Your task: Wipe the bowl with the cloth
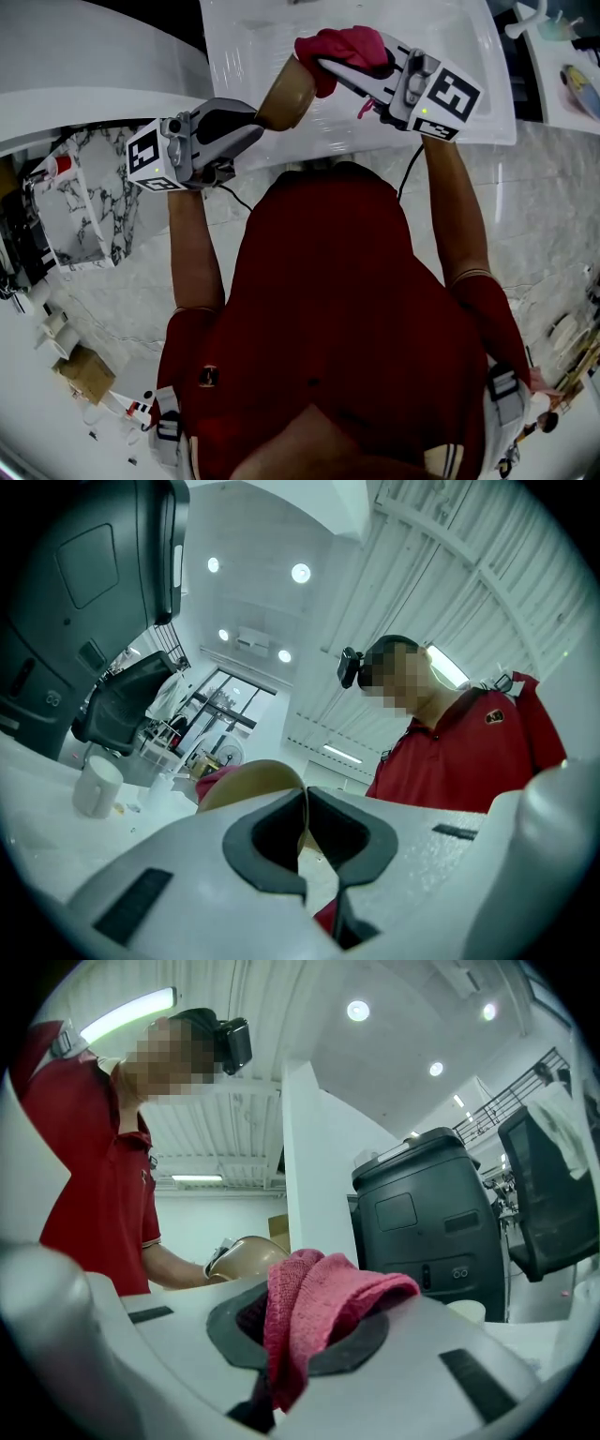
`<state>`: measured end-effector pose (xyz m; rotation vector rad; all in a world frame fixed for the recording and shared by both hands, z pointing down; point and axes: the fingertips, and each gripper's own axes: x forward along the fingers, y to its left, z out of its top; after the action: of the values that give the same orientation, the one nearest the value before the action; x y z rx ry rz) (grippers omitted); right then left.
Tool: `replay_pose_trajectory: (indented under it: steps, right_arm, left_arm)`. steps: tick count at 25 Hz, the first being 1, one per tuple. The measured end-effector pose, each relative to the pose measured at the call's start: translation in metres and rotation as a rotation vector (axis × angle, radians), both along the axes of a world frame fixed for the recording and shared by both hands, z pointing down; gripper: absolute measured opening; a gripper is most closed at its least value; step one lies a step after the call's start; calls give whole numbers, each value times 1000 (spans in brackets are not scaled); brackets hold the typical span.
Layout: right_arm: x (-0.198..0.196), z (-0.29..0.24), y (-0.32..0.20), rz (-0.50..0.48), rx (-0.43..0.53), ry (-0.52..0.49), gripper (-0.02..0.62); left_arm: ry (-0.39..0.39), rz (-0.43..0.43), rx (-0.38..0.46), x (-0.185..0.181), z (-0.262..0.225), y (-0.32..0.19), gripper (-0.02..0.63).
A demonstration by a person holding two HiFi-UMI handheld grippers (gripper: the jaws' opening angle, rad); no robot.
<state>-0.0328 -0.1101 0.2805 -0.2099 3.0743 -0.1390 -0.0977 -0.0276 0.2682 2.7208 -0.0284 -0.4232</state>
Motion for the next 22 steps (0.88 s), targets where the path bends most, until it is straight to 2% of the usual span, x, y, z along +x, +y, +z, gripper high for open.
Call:
replay_pose_trajectory:
  steps: [12, 22]
  right_arm:
    - [5, 3, 2, -9, -129, -155, 29]
    - [-5, 24, 5, 4, -182, -148, 29]
  left_arm:
    - [132, -1, -11, -4, -15, 7, 21]
    - [215, -79, -12, -4, -23, -2, 20]
